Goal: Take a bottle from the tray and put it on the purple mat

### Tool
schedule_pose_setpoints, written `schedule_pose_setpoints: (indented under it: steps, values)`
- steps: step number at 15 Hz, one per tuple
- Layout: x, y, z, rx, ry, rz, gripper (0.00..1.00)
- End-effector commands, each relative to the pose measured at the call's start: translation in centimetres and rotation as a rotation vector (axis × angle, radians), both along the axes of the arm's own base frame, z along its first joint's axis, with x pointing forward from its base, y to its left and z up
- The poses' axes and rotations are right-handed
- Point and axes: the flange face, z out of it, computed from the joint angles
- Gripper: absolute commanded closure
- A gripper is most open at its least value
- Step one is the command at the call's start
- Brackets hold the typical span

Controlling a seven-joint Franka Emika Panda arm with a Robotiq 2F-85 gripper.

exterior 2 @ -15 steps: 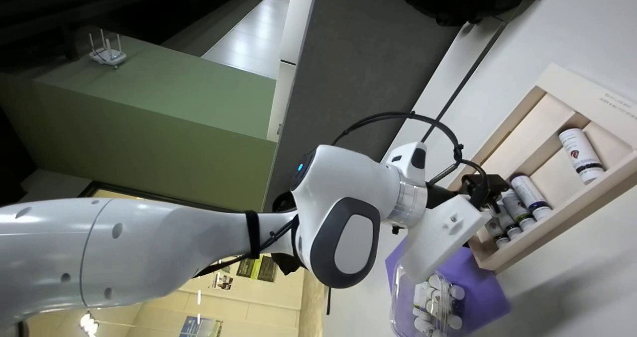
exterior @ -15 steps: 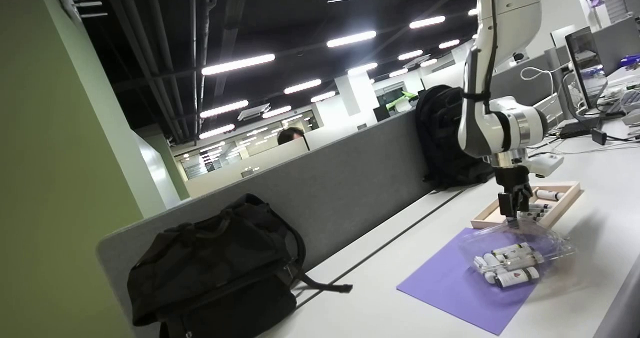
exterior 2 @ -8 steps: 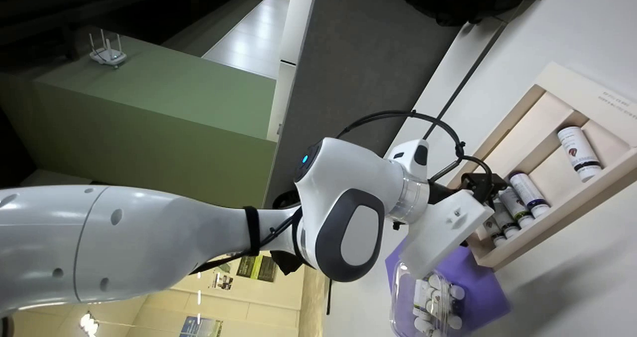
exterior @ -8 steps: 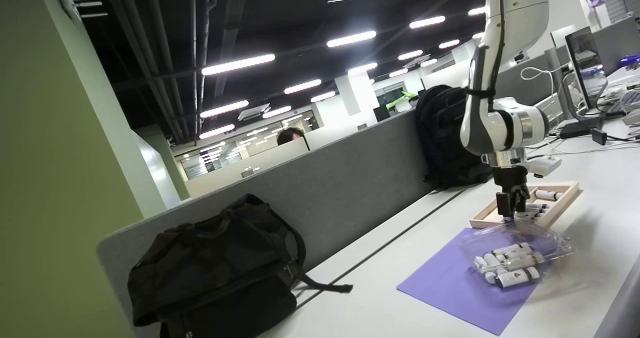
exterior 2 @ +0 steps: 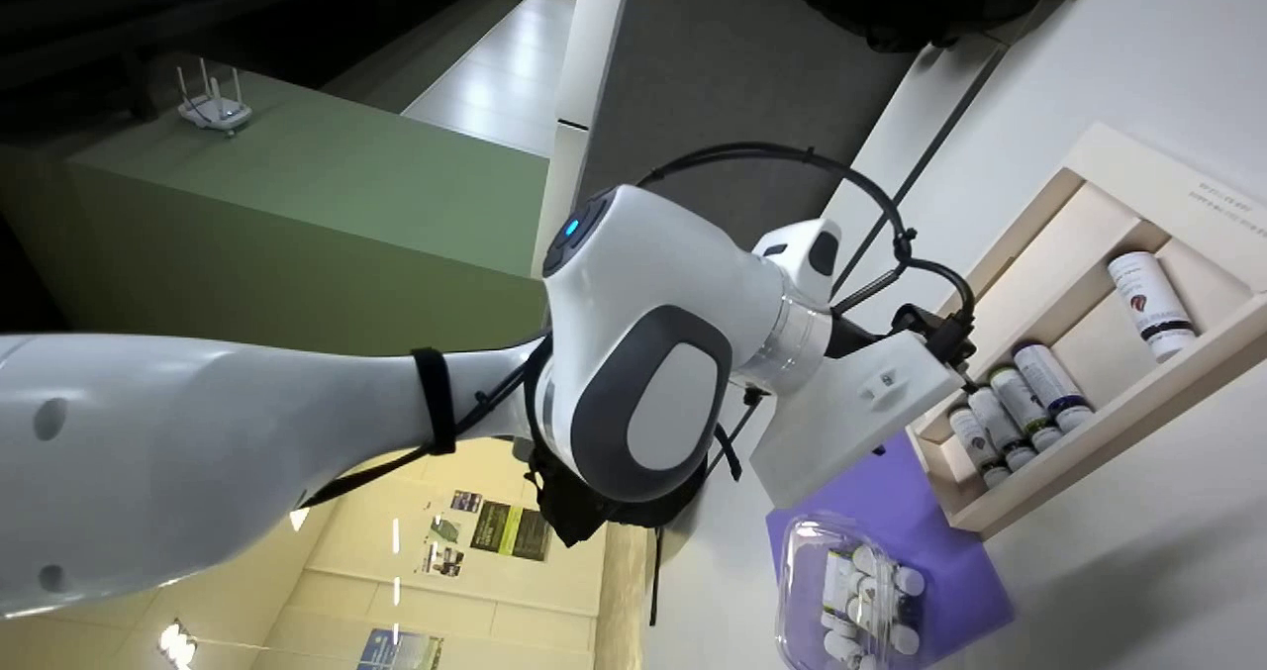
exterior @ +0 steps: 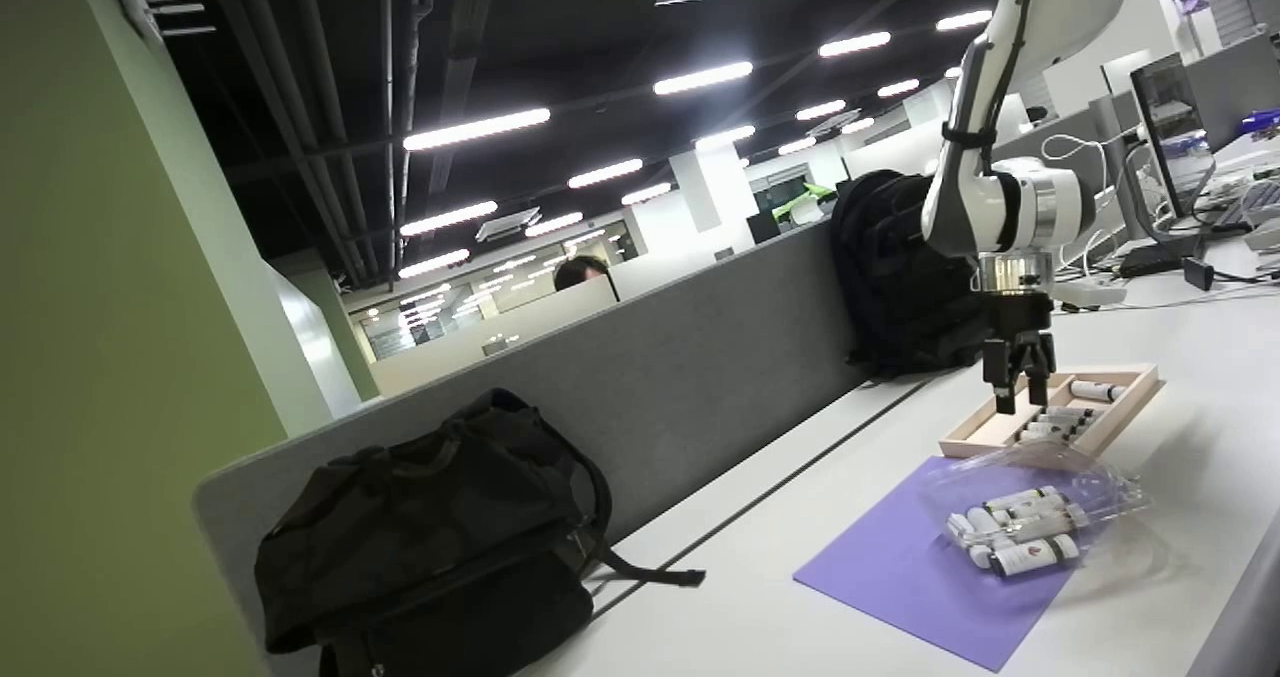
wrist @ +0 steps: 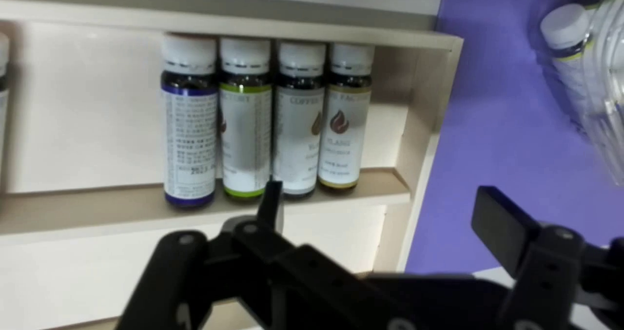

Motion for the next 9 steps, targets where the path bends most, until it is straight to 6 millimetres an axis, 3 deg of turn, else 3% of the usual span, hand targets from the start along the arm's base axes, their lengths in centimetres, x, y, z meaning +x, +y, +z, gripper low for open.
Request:
schedule_pose_setpoints:
  steps: [1, 5, 9]
  values:
    - [-0.4, -1.1, -0.1, -0.001, 0.06, -0.035, 0.0]
    - [-0.6, -1.2, -1.0, -0.078, 0.119, -0.044, 0.0]
    - [0.1, 0.3, -1.1, -0.169, 0.12, -0.012, 0.0]
